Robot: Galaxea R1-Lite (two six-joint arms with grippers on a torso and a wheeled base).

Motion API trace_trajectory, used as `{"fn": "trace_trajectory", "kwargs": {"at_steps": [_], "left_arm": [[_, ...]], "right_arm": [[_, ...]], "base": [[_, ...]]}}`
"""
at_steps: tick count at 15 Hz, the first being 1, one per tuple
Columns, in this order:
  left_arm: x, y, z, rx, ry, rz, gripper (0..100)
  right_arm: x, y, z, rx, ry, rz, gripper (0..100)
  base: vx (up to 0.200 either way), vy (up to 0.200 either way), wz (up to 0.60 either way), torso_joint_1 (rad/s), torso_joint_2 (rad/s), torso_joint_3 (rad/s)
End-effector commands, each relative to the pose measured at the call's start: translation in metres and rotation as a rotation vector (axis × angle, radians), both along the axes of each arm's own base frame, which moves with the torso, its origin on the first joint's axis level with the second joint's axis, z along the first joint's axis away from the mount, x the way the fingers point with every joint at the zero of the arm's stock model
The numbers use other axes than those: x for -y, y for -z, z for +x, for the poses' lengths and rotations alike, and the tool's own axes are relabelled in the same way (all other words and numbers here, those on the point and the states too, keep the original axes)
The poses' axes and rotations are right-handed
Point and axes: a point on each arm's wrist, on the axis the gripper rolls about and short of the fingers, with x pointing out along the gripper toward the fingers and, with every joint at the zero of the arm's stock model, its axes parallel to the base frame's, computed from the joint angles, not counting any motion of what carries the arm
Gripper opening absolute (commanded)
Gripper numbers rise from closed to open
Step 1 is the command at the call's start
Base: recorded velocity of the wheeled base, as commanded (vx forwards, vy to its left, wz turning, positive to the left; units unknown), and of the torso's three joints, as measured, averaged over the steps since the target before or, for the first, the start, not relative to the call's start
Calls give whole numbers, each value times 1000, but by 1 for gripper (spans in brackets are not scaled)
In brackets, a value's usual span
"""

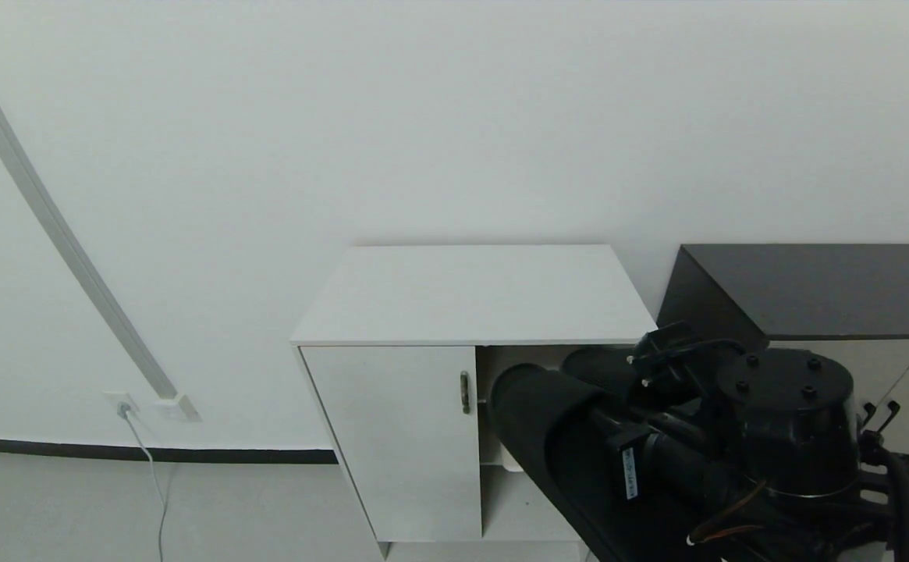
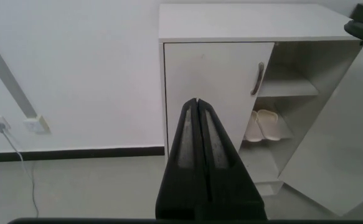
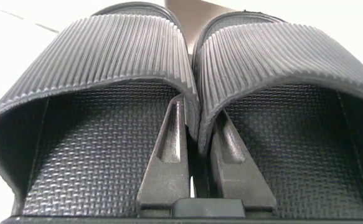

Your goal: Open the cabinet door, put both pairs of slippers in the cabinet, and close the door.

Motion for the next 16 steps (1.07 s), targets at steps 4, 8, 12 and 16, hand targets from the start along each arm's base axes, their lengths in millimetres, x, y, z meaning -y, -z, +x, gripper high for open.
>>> {"fn": "trace_trajectory", "kwargs": {"at_steps": [4,8,12,16], "left_arm": [[0,0,0,-1,0,0,0],[0,0,0,-1,0,0,0],[0,0,0,-1,0,0,0],[0,0,0,-1,0,0,0]], "right_arm": [[1,10,0,-23,0,-34,0],[2,12,-1,-29,0,-41,0],[1,14,0,-34,-1,-46,0],[1,15,-1,-34,-3,-49,0]], "base": [[0,0,0,-79,181,101],[0,0,0,-165,378,204],[0,0,0,-199,464,260],[0,0,0,-226,560,321]]}}
